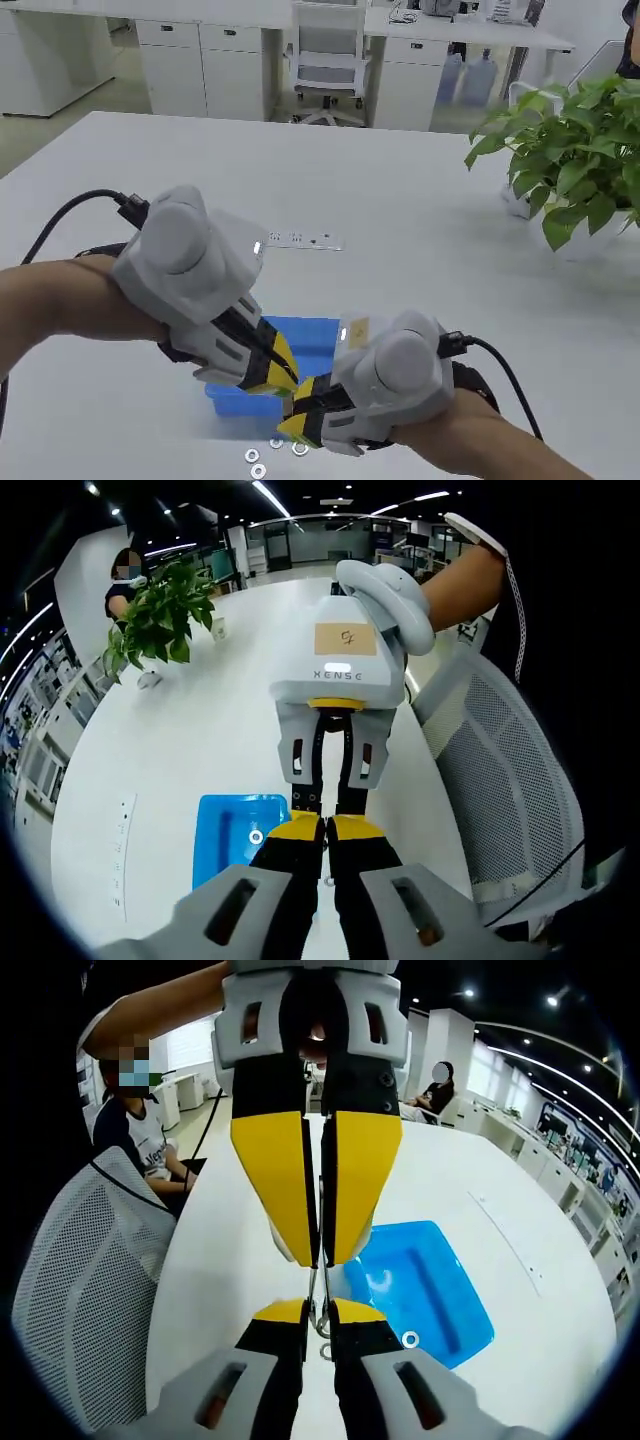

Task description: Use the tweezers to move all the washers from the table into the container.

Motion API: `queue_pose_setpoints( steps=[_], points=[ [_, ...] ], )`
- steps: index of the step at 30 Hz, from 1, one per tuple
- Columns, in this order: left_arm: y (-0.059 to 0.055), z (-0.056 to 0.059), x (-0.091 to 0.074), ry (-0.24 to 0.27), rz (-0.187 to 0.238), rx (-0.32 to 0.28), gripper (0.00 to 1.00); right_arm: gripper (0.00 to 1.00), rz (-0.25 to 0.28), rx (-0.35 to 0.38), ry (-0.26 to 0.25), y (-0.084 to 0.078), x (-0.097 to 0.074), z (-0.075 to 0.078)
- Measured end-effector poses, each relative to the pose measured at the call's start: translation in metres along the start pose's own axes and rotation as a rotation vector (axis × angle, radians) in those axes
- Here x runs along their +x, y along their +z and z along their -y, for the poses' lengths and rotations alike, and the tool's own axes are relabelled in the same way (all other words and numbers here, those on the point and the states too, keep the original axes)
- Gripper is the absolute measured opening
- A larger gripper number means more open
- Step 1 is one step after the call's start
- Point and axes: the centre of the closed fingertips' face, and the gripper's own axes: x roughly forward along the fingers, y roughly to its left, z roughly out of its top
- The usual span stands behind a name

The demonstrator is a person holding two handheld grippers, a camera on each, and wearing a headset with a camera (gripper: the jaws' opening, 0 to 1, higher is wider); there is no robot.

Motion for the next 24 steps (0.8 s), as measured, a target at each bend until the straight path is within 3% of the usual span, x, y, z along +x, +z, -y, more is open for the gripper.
queue_pose_setpoints(
  steps=[12,24],
  points=[
    [0.008,-0.019,-0.008,0.005,-0.009,0.025,0.06,0.10,0.022,0.012,-0.019,0.010,-0.004,0.020],
    [0.004,-0.040,-0.007,0.018,-0.016,0.041,0.06,0.10,0.020,0.007,-0.036,0.009,0.000,0.044]
  ],
)
